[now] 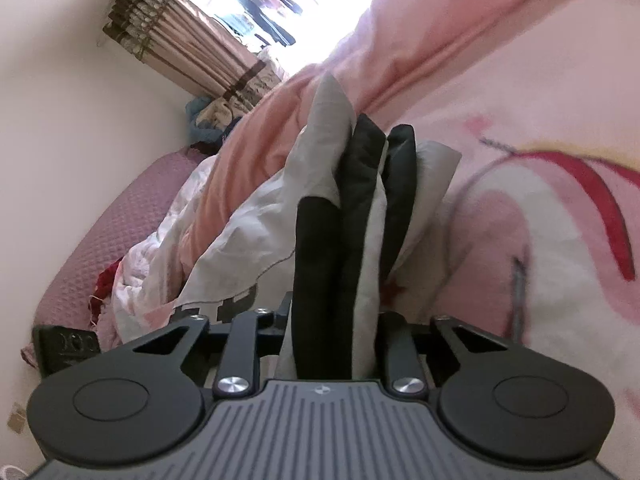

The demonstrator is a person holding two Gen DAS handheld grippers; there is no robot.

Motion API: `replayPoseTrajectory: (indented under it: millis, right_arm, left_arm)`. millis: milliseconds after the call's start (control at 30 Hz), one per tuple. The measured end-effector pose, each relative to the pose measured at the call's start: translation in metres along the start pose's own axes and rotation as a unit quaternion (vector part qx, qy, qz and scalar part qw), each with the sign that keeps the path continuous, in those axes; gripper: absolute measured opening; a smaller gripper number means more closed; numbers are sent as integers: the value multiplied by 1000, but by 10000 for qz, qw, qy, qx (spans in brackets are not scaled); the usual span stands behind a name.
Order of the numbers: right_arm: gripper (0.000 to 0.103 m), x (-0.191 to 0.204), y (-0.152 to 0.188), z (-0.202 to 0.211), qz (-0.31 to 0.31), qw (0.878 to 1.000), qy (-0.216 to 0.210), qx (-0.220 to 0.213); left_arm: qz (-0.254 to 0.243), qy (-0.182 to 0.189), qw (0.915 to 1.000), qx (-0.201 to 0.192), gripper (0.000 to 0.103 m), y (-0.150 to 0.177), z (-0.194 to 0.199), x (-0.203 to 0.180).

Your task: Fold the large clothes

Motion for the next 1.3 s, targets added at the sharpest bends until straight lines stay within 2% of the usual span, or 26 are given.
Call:
replayPoseTrajectory:
  millis: [233, 433, 567, 733, 833, 900, 1033, 1133, 1200, 1300]
  right_arm:
    - [23, 75, 1, -1, 204, 9989, -412, -107]
    - [24, 118, 20, -34, 316, 9975, -639, 1]
    - [24, 124, 36, -57, 383, 9979, -530, 36]
    - [24, 105, 50, -89, 313, 9989, -226, 277]
    - [26, 85, 56, -96, 160, 9993, -227, 261]
    - [29, 71, 59, -95, 28, 9989, -374, 285]
    - [39, 58, 62, -96, -74, 9982, -500, 323]
    - [59, 58, 57, -86, -9, 9994, -183, 288]
    - [59, 71, 53, -72, 234, 9994, 180, 185]
    - [59, 108, 55, -31, 923, 9929, 724, -204]
  left_arm:
    - [-35, -100, 9990, -423, 32, -8, 88, 2]
    - [39, -345, 9976, -594, 32, 1, 156, 40]
    - [124, -357, 9974, -612, 32, 10, 161, 73]
    - [390, -290, 9979, -430, 33, 25, 135, 118]
    - [590, -258, 9973, -341, 51, 34, 112, 136]
    - [695, -146, 9966, -421, 71, 43, 113, 148]
    - [965, 212, 9937, -529, 74, 52, 119, 163]
    - [1162, 58, 9921, -462, 74, 48, 130, 167]
    - [1096, -277, 9919, -582, 69, 47, 152, 152]
    - [656, -754, 9913, -860, 69, 52, 187, 122]
Point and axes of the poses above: each gripper's, at about its wrist camera, not at the fingertips, and z roughly against the way its jaws point, x to its left, y to its underside, the point moved 1 cm from there along -z, roughly the way its jaws point, and after that the axes turned 5 degrees about z, right-handed, at the moved point
